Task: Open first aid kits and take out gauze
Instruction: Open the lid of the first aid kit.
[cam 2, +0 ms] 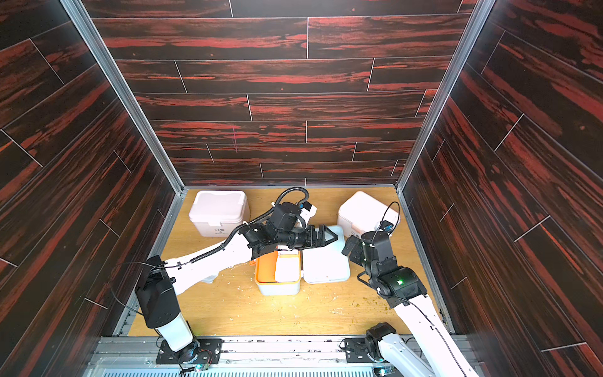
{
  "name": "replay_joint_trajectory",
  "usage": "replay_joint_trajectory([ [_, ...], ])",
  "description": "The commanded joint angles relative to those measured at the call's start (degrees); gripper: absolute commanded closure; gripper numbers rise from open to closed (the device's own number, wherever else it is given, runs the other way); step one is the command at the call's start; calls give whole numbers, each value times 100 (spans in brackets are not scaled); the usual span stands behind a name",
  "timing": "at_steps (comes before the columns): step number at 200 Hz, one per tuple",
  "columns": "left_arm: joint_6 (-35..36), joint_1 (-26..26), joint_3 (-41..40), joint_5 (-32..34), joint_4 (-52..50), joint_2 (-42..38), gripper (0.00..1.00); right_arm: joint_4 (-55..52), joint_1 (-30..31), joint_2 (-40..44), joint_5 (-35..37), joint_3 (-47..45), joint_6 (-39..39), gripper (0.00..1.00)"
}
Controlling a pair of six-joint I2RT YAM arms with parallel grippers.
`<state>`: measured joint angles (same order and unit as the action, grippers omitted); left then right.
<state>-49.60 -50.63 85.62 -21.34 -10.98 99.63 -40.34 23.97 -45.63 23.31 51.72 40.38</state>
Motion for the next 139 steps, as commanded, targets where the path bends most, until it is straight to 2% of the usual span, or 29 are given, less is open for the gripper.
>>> replay_joint_trajectory([
  [1,264,7,-116,260,-183,-655,0,-137,-32,114,119,184,-112,1],
  [35,470,1,-638,764,-419,-1268,0,117,-32,266,-447,159,-592,1],
  [61,487,9,-1351,1394,-365,-1893,0,522,-30,479,-1371,-19,-946,1],
  [90,554,100,-1815,1958,-764,-2492,0,1096,-24,694,-2402,-318,-1185,2],
  [113,540,239,-2104,2153,-943,-2801,1,1427,-25,605,-3216,-449,-1313,6],
  [139,579,390,-2235,2275,-1193,-2873,7,1629,-24,220,-3929,-565,-1331,14],
])
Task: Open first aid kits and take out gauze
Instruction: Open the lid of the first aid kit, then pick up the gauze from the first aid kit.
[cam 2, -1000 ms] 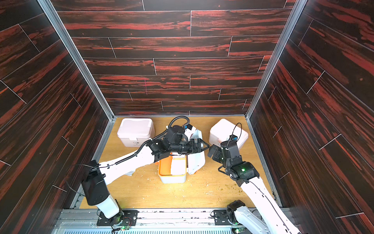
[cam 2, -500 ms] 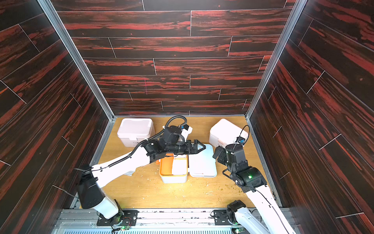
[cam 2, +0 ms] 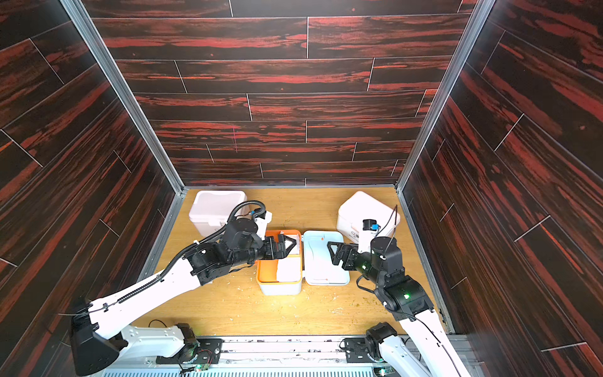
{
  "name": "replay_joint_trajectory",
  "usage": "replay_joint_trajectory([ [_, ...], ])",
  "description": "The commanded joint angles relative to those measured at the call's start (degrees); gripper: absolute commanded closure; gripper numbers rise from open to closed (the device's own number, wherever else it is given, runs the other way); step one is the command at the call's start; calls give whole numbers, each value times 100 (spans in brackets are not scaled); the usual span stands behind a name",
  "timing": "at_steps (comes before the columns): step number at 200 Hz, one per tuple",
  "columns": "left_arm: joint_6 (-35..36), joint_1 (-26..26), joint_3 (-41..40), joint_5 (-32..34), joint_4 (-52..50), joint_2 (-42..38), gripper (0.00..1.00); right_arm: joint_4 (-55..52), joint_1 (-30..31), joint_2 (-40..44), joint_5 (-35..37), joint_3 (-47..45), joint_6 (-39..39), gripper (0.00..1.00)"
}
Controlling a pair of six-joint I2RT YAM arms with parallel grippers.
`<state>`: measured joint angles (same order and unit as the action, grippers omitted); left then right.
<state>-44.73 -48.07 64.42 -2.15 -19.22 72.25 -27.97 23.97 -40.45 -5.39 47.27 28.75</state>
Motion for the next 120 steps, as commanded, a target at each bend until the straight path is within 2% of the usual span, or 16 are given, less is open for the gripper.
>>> replay_joint_trajectory([
  [1,94,142,-119,356,-375,-133,8,394,-24,-315,-1082,-129,-168,14],
  [46,250,412,121,280,-713,404,22,319,95,-1082,-1591,-228,-257,23],
  [82,396,582,518,107,-829,1078,34,309,221,-1411,-1575,-296,-304,27],
  [120,464,716,880,-36,-908,1662,53,336,264,-1413,-1505,-380,-309,28],
])
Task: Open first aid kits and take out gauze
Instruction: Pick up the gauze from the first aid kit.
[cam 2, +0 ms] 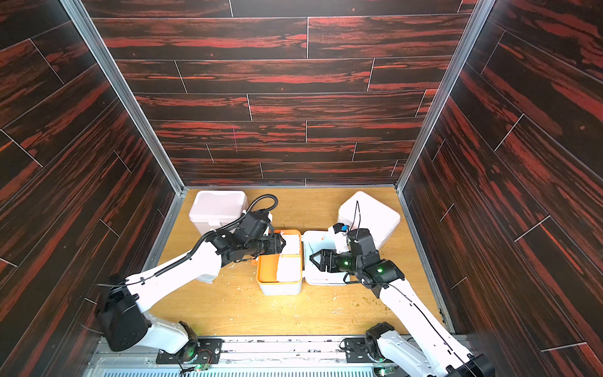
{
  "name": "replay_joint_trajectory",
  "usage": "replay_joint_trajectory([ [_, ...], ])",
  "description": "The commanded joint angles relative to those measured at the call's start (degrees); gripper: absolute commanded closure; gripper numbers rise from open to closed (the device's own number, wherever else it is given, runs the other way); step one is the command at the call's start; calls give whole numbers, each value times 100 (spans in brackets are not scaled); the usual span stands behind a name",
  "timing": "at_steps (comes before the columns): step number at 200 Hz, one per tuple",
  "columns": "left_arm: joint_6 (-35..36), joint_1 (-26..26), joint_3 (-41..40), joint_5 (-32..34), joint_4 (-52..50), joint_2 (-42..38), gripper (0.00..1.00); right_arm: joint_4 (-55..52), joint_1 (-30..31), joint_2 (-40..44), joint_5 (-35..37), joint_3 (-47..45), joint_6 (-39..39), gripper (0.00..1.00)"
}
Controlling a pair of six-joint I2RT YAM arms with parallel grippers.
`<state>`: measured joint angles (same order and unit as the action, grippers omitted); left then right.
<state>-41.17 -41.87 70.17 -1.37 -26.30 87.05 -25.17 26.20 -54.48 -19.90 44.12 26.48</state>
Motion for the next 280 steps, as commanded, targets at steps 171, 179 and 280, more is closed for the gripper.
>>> replay_joint_trajectory([
  [171,184,223,655,-59,-566,771,72,127,70,-45,-376,-112,-107,13],
  [179,180,223,664,-61,-569,788,72,126,77,-43,-374,-114,-99,11],
  [280,102,223,609,86,-448,393,100,73,104,78,-357,-36,-222,1],
])
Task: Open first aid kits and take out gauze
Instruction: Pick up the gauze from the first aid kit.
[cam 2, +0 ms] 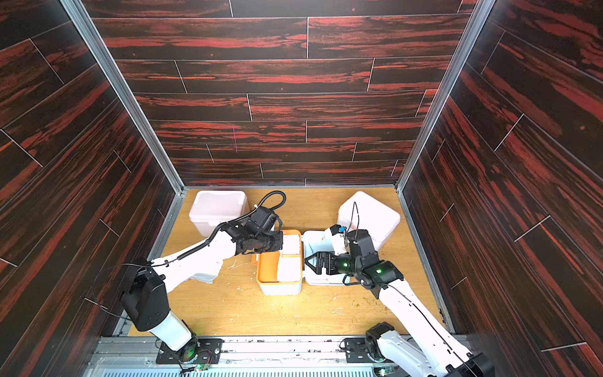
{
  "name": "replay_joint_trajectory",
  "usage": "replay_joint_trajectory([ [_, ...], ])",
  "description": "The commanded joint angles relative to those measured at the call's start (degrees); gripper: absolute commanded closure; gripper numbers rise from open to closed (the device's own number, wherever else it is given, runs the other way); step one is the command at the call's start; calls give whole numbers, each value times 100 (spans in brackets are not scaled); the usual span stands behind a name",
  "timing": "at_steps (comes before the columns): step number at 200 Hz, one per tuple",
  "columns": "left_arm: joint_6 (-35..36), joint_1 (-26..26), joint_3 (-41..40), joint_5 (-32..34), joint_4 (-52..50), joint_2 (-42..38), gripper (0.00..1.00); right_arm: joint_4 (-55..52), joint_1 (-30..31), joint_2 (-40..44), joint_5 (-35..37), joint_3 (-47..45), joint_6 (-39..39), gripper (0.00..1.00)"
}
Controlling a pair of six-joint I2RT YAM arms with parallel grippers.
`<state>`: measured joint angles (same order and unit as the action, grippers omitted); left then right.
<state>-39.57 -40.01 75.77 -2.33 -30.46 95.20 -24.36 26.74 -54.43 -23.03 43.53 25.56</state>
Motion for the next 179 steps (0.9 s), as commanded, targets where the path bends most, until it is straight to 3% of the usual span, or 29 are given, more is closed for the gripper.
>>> replay_joint_trajectory([
  [1,-63,37,46,190,-27,-440,100,-7,50,73,-44,28,-135,1],
  [87,-963,124,-1113,1455,481,-2304,100,130,460,-48,39,409,-305,1],
  [179,-3821,128,-2255,4280,-2098,-3856,100,175,1176,-729,168,976,-471,1],
])
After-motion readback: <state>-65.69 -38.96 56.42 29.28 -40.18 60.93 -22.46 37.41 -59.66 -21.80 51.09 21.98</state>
